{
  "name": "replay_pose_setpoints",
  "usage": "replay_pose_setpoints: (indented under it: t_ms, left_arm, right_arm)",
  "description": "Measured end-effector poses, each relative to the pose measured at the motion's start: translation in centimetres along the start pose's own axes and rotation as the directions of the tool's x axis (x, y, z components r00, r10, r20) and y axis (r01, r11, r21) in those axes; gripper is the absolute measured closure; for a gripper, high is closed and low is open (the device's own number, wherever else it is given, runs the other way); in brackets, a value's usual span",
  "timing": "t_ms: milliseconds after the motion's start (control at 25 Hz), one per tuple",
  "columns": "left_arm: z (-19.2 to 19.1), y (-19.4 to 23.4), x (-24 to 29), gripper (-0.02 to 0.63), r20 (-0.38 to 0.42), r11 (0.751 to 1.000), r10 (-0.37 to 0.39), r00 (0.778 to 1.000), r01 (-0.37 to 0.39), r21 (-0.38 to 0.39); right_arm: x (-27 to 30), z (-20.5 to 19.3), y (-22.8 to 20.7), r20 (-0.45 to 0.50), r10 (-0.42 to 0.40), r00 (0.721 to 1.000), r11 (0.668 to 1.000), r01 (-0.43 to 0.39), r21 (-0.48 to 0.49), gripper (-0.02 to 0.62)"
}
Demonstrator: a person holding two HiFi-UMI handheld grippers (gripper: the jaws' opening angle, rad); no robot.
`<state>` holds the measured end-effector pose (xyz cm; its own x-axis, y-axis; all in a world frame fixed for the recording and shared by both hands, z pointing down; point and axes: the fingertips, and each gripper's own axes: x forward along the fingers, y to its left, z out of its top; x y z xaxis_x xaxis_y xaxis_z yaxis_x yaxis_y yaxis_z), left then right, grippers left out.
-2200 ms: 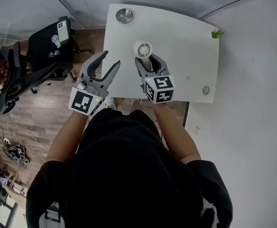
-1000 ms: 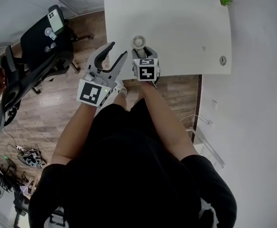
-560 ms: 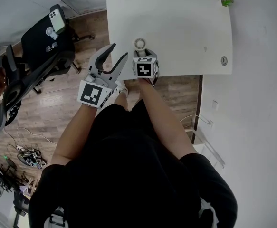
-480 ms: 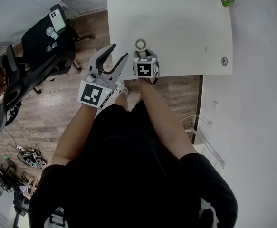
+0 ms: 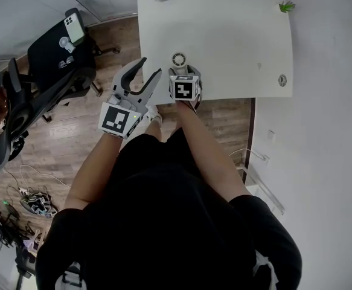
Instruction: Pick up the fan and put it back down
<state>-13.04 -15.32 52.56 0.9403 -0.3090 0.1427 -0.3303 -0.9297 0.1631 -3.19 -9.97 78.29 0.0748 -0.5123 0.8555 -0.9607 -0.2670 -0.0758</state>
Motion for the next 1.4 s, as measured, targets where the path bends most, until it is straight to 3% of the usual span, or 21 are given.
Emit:
replay_pose_setpoints:
  t_ms: [240, 440, 560, 720, 920, 1040, 1200, 1400]
  left_arm:
    - [1.4, 0.1, -0.3, 0.416, 0.043, 1.0, -0.006, 0.999, 0.006, 0.002]
    - [3.0, -0.5, -0.2, 0.414, 0.048, 1.0, -0.021, 0.999, 0.021, 0.0]
    - [4.7, -1.4, 0.2, 0.416, 0.066, 0.999, -0.033, 0.997, 0.033, 0.01]
    - [6.9, -2.7, 0.5, 0.416, 0.073, 0.999, -0.04, 0.997, 0.039, 0.006]
    - [9.7, -5.4, 0.9, 0.422, 0.08, 0.999, -0.045, 0.996, 0.043, 0.029]
    - [11.4, -7.3, 1.0, 0.428, 0.097, 0.997, -0.059, 0.994, 0.055, 0.048]
    - [12.8, -9.1, 0.7, 0.44, 0.099, 0.997, -0.06, 0.993, 0.054, 0.053]
    - [14.4, -10.8, 0.5, 0.463, 0.134, 0.996, -0.05, 0.99, 0.041, 0.075]
  right_arm:
    - [-4.1, 2.0, 0.3, 0.065, 0.047, 0.997, 0.999, -0.047, 0.005, 0.279]
    - [-9.9, 6.7, -0.3, 0.247, 0.126, 0.961, 0.991, -0.132, 0.005, 0.332]
    - [-14.3, 10.3, -1.0, 0.385, 0.191, 0.903, 0.981, -0.188, -0.048, 0.358]
    - [-20.5, 14.6, -1.6, 0.531, 0.293, 0.795, 0.956, -0.257, -0.142, 0.37]
    - [-28.2, 17.8, -2.2, 0.638, 0.401, 0.657, 0.916, -0.278, -0.29, 0.4]
    - [-32.1, 18.5, -2.4, 0.668, 0.454, 0.59, 0.891, -0.271, -0.365, 0.416]
    - [-35.8, 18.8, -2.6, 0.685, 0.5, 0.53, 0.865, -0.271, -0.422, 0.434]
    - [-38.4, 18.0, -2.9, 0.687, 0.536, 0.49, 0.843, -0.273, -0.463, 0.463]
